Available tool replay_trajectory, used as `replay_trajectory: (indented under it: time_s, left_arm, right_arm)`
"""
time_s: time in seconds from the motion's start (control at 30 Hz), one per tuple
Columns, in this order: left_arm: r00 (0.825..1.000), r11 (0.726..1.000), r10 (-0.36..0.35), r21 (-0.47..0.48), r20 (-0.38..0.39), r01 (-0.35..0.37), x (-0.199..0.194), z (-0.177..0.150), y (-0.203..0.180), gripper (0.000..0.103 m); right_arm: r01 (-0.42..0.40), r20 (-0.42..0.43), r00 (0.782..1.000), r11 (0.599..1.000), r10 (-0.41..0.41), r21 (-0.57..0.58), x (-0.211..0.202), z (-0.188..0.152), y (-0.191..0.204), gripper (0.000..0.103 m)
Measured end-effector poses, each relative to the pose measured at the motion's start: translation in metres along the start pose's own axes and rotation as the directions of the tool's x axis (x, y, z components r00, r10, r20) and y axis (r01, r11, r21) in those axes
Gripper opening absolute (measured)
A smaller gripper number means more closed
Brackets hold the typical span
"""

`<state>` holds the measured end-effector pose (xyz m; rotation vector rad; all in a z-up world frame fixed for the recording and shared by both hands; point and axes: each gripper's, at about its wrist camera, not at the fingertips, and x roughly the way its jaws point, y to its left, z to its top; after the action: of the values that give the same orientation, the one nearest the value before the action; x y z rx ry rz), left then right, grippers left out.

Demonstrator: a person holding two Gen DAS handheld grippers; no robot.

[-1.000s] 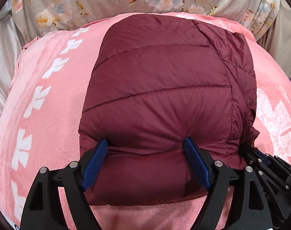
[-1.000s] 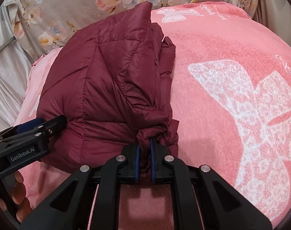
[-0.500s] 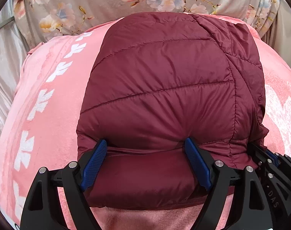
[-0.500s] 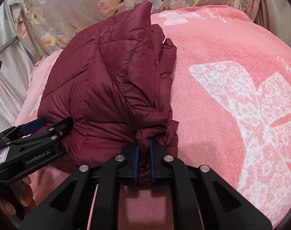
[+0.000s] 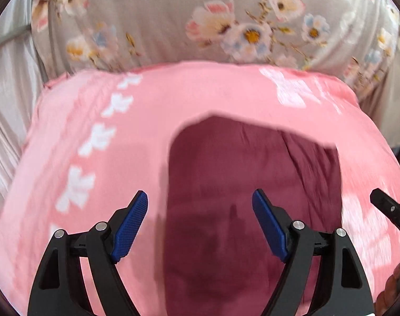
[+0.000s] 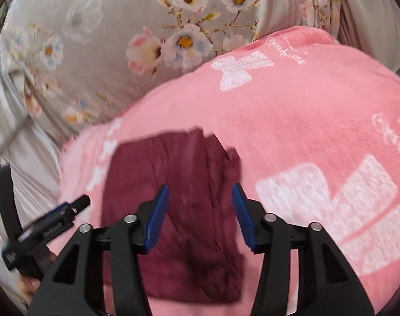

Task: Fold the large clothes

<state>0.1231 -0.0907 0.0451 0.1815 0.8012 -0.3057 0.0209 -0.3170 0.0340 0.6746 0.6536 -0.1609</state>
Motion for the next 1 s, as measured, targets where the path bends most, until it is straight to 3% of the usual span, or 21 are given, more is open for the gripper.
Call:
replay_trajectory:
  time_s: [0.1,0.23,0.33,0.37,0.47,0.57,0.67,1.0]
  left_arm:
    - [1.000,0.999,-0.019,-0.032,-0.020,0.019,0.018,0.026,-0.002,0.078]
    - [0.998,0.999,-0.014,-0.044,-0.060,0.011,0.049,0.047,-0.007,0.078]
    - [0.997,0.999,-0.011,-0.031,-0.080,0.008,0.068,0.054,-0.013,0.078]
    - [0.996,1.000,-0.015,-0.026,-0.085,0.013,0.072,0.053,-0.015,0.078]
    - [0.995,1.000,-0.027,-0.009,-0.094,0.026,0.084,0.053,-0.024,0.078]
    - [0.993,0.999,-0.034,0.005,-0.114,0.034,0.098,0.047,-0.033,0.078]
    - [0.990,0.999,-0.032,0.013,-0.139,0.034,0.114,0.038,-0.040,0.079]
    - [0.996,0.998,0.024,0.054,-0.086,-0.019,0.136,0.017,-0.051,0.084]
  right_arm:
    - [-0.024,-0.058,0.998,0.990,0.032,0.140,0.047,0.022,-0.008,0.052]
    - [-0.022,-0.139,0.989,0.969,0.058,0.246,0.096,0.026,-0.020,0.051]
    - [-0.058,-0.162,0.982,0.971,0.098,0.233,0.112,0.019,-0.018,0.008]
    - [-0.046,-0.146,0.986,0.977,0.077,0.207,0.110,0.017,-0.016,0.004]
    - [0.049,-0.066,0.997,0.992,-0.041,0.116,0.092,0.011,-0.017,0.002]
    - [0.126,-0.065,0.990,0.990,-0.123,0.055,0.100,0.004,-0.022,0.002]
    - [0.168,-0.068,0.984,0.986,-0.167,0.006,0.113,-0.006,-0.024,0.003]
    - [0.213,-0.039,0.975,0.974,-0.217,-0.083,0.134,-0.020,-0.022,0.004]
